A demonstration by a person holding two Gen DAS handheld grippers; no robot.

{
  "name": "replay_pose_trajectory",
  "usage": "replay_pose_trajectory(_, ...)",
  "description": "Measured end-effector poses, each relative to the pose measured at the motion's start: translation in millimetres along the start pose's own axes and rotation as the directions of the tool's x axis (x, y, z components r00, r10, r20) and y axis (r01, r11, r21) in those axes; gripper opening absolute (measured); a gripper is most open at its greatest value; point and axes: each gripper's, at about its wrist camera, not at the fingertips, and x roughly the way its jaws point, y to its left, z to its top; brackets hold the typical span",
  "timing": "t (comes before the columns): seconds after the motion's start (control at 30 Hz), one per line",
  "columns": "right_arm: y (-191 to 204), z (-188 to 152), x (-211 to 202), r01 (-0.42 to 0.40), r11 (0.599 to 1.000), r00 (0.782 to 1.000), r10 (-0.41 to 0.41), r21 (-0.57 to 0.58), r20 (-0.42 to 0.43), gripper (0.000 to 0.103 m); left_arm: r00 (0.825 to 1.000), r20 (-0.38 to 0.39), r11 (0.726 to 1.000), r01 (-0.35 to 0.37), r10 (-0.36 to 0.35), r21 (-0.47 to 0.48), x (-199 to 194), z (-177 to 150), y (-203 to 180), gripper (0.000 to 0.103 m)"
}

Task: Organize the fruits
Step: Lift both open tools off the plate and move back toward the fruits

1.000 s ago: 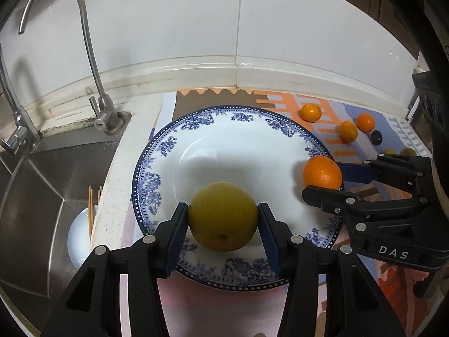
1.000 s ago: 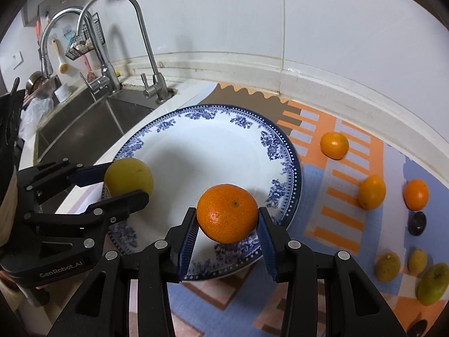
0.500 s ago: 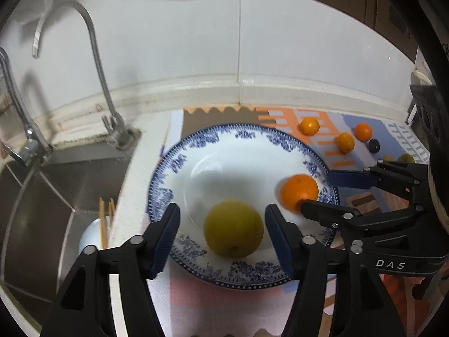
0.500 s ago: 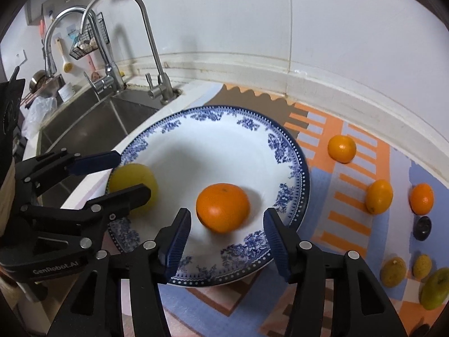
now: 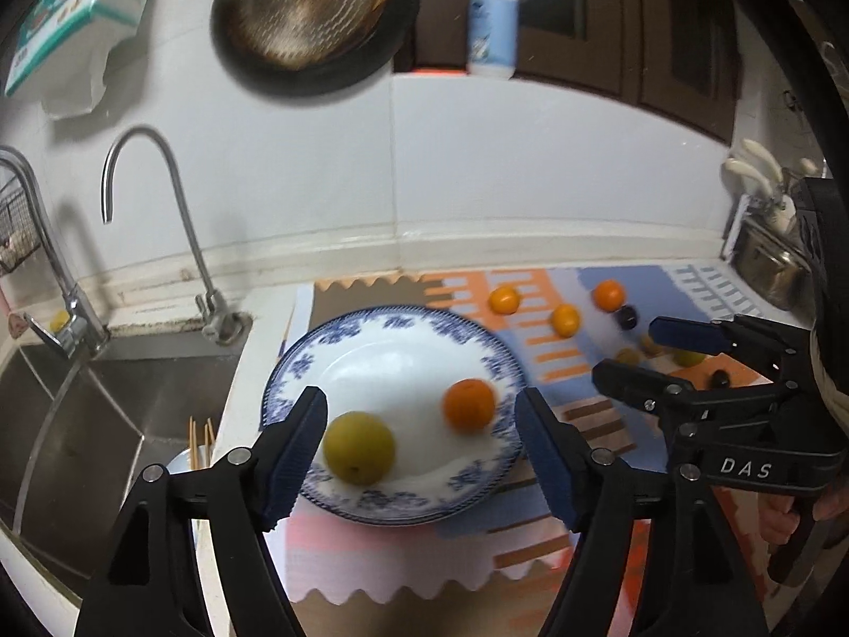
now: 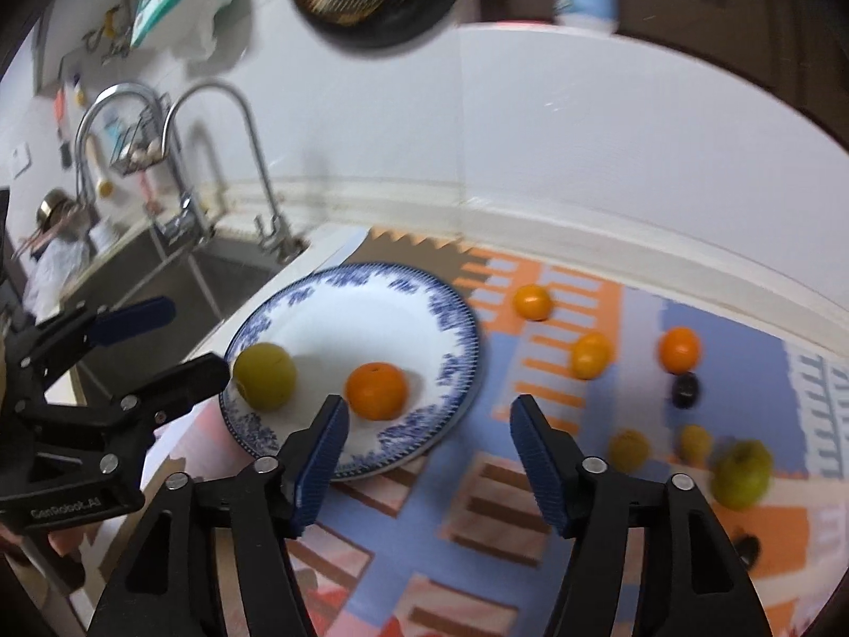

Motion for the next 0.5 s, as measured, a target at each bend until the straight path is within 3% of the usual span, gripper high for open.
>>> replay_pose_trajectory(0.23, -21.5, -12.8, -45.2, 0.131, 0.991, 0.990, -0.133, 0.040, 0.055, 0.075, 0.999, 0.041, 0.999, 0.031, -0.033, 0.045, -16.6, 7.1, -30.9, 0.080)
replay_pose_trajectory(0.5, -47.5, -32.7, -83.5, 0.225, 0.965, 0.971, -0.235, 0.137, 0.054, 0.075, 0.993, 0.053, 0.986, 0.102, -0.110, 0.128, -13.7, 13.2, -72.3, 0.084)
